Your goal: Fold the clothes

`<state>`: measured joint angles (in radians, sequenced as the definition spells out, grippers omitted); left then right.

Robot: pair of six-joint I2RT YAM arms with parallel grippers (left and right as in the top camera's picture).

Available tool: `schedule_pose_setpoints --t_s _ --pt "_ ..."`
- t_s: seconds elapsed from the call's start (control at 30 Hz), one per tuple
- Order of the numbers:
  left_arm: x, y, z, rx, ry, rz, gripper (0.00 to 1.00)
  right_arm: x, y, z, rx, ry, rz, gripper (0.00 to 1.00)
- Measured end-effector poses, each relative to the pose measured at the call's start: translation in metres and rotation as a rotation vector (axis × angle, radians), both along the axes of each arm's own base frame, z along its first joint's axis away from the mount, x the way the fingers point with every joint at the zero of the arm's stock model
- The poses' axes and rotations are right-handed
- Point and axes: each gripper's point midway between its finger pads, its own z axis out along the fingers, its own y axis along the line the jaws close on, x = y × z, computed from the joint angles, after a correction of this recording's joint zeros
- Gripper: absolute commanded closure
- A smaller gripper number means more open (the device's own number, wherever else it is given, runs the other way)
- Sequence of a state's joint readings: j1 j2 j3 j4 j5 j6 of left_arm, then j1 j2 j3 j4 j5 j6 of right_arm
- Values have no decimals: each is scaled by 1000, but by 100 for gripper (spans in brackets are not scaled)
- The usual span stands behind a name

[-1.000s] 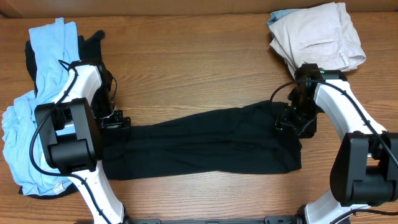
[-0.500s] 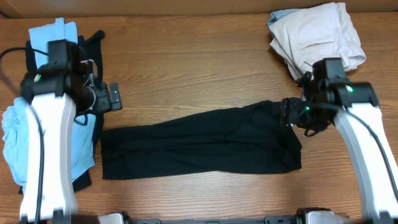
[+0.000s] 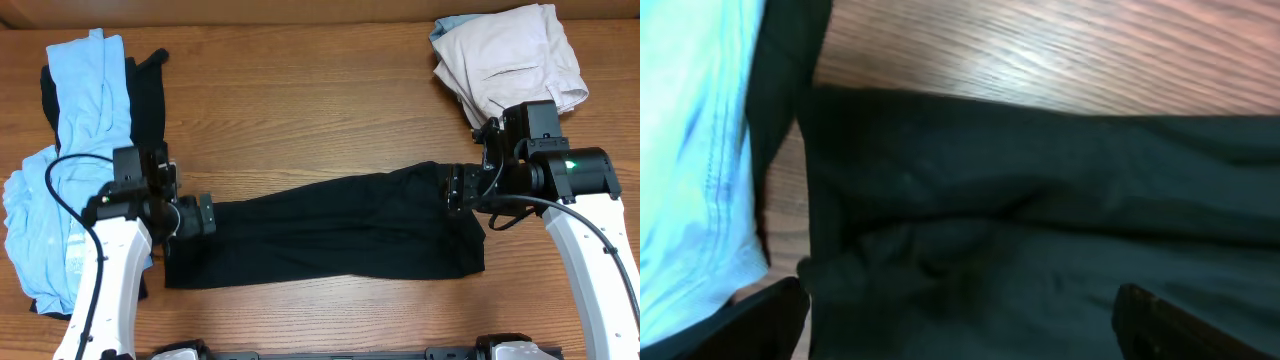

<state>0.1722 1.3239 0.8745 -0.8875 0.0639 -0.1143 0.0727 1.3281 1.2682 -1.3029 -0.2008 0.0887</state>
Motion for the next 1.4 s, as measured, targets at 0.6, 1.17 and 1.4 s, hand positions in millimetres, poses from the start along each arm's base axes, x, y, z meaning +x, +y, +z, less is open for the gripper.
schedule_pose_setpoints --t_s 0.6,1.17,1.4 --pt "-19 33 -42 56 0 126 0 0 0 0 2 -2 1 27" --pt "-27 28 -79 11 130 105 8 1 0 0 1 -5 4 27" --pt "-23 18 -79 -42 118 94 67 1 0 0 0 -5 5 28"
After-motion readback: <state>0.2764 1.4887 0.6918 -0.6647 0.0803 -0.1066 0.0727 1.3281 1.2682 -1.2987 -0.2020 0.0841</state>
